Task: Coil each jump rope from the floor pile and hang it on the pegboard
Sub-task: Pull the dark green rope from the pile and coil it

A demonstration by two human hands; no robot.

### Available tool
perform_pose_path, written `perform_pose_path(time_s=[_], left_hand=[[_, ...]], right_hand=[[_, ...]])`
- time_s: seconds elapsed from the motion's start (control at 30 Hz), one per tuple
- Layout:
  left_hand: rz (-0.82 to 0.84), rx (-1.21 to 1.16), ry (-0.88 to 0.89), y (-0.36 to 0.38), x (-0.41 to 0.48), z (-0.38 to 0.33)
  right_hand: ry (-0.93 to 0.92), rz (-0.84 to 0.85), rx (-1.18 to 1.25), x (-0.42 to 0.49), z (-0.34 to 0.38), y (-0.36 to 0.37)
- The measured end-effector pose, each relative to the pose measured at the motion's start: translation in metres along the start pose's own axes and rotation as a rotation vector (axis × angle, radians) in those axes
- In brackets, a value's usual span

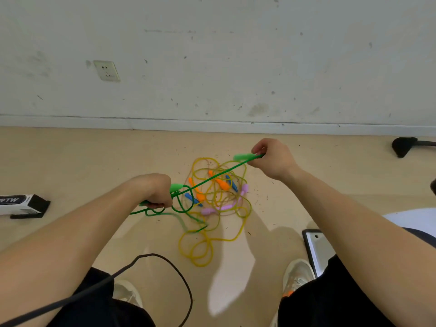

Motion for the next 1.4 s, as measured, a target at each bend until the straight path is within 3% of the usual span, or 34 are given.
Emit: perform_pose_path(time_s=[0.1, 0.27, 0.37, 0.47, 0.53, 0.63, 0.7, 0.77, 0.97, 1.03, 1.17, 1.3, 1.4], left_hand=[[0.025, -0.201, 0.014, -0.001, 0.005, -0.002], [0.047, -0.481, 0.067, -0.006, 0.002, -0.011], [-0.024, -0.644, 0.039, -0.009, 0.003, -0.009], [-0.182, -0.747, 0.018, -0.019, 0.004, -0.005], [-0.279, -0.851, 0.011, -0.027, 0.002, -0.004], [-0.291, -0.971, 0.014, -0.035, -0.001, -0.002], [-0.267, -0.915, 0.015, -0.037, -0.004, -0.002], [-0.331, -0.677, 0.006, -0.040, -0.007, -0.002], [-0.591, -0.113, -0.004, -0.050, -0.010, -0.004], [-0.535, -0.217, 0.039, -0.046, -0.009, -0.007], [-0.149, -1.007, 0.190, -0.024, -0.018, -0.035], [0.138, -1.323, 0.354, -0.003, -0.032, -0.074], [0.253, -1.357, 0.452, 0.004, -0.042, -0.092]], right_hand=[[-0.122, 0.029, -0.324, 0.001, -0.003, 0.001], [-0.079, 0.061, -0.242, 0.004, -0.006, -0.007], [-0.035, 0.066, -0.257, 0.004, -0.006, -0.013], [-0.021, 0.087, -0.480, 0.003, -0.006, -0.015], [-0.016, 0.198, -0.582, 0.000, -0.007, -0.011], [-0.025, 0.431, -0.678, -0.010, -0.010, 0.000], [-0.058, 0.559, -0.694, -0.019, -0.010, 0.005], [-0.090, 0.616, -0.660, -0.027, -0.005, 0.007], [0.016, 0.607, -0.344, -0.028, 0.001, 0.009], [0.098, 0.603, -0.154, -0.031, 0.005, 0.009], [0.259, 0.558, 0.308, -0.041, 0.025, 0.010], [0.409, 0.525, 0.659, -0.047, 0.038, 0.015], [0.478, 0.455, 0.802, -0.044, 0.038, 0.014]])
Point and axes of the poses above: each hand's wrist, its own x-axis towards the middle knuckle, its own y-axis out of the palm, z = x × y, the point moved 5 cm from there along x, towards the middle knuckle, and after that the axes turned 6 degrees about -z, right-handed, at the moved point
